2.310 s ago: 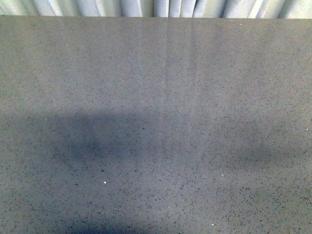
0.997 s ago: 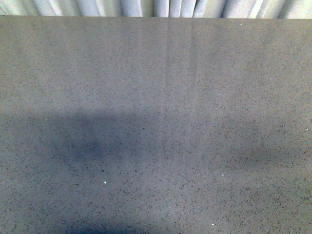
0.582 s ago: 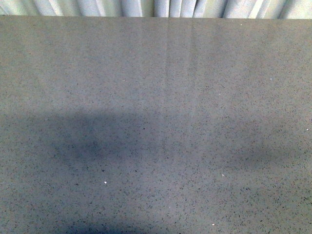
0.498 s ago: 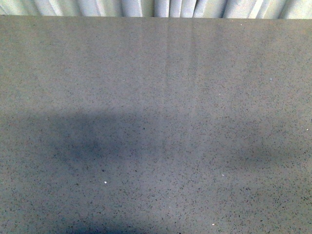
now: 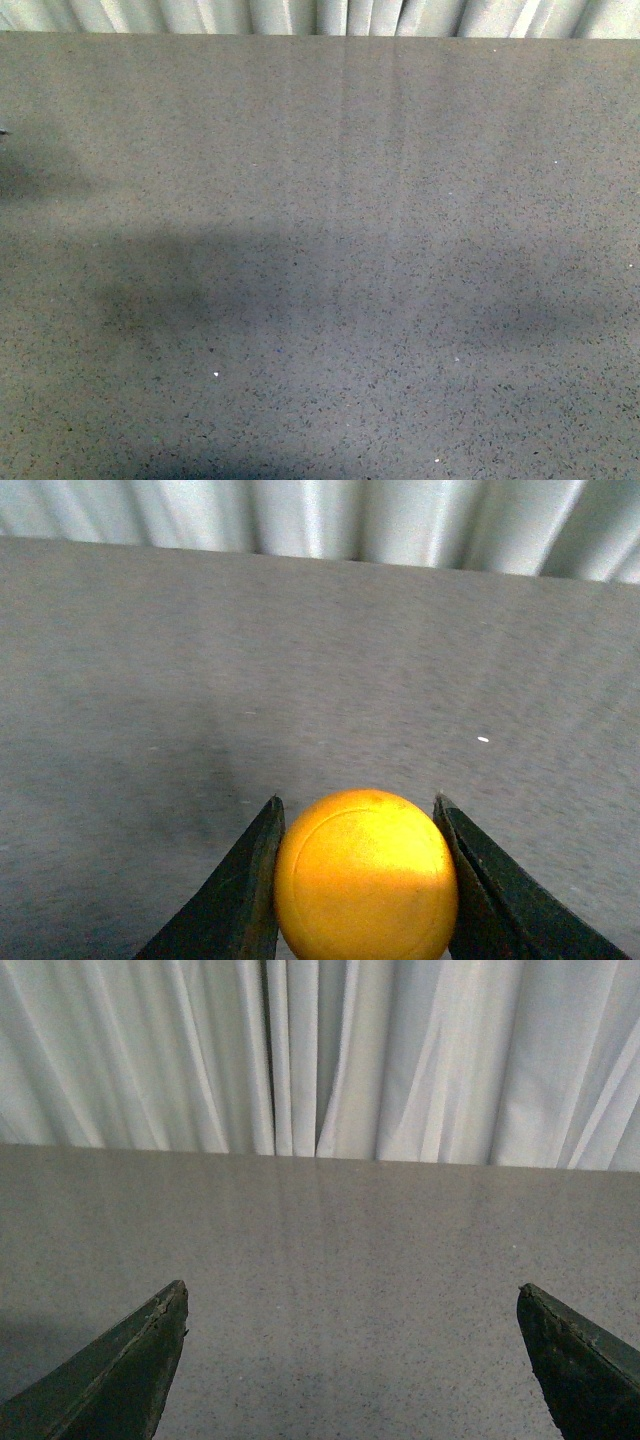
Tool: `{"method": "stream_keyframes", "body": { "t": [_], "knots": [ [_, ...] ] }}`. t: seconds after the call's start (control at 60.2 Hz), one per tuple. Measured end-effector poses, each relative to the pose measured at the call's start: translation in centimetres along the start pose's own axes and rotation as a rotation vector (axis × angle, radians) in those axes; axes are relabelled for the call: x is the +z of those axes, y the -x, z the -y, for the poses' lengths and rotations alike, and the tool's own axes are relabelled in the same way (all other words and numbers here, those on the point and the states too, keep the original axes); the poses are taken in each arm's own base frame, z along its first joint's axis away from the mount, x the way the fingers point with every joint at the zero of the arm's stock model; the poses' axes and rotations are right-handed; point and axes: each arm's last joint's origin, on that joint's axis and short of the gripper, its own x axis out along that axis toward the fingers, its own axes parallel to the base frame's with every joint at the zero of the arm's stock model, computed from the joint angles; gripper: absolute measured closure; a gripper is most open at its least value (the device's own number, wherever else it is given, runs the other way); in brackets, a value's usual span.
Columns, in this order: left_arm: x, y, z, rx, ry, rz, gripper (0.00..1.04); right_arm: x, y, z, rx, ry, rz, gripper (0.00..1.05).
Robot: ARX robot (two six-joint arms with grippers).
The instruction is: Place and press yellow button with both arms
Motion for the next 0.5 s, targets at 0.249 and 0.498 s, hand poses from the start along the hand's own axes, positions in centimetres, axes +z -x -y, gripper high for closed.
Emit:
{"method": "stream_keyframes", "body": {
  "t": [0.249,0.498],
  "knots": [
    [-4.0,-2.7,8.3,-0.149,-0.095,-0.081,0.70,0.0,0.0,0.0,0.000,0.000,0.000,0.09],
    [-7.0,-3.7,10.5,-0.164,-0.151,-0.154,0.70,0.0,0.0,0.0,0.000,0.000,0.000,0.09]
  ]
}}
